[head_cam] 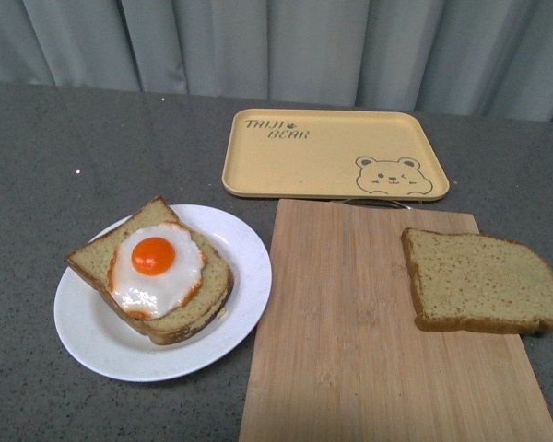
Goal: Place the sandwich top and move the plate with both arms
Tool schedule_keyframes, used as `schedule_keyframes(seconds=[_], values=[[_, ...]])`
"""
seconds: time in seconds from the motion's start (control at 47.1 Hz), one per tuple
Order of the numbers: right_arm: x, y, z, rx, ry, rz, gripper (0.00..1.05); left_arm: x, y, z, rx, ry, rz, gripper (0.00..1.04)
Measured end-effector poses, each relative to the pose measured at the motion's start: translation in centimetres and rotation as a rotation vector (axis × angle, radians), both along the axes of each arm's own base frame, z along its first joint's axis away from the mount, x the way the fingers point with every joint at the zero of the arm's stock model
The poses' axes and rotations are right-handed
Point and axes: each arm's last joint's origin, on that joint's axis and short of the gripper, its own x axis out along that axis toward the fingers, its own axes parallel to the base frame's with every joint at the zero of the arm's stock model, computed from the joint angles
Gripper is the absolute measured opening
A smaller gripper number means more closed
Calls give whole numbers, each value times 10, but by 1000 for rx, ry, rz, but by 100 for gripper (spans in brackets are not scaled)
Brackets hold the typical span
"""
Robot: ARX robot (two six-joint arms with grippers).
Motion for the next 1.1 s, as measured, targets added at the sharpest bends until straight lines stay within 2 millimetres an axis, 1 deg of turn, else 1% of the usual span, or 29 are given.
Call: schedule_keyframes(seconds=[1.105], values=[[0,0,0,0,0,0,95,0,0,0,0,0,0,98]])
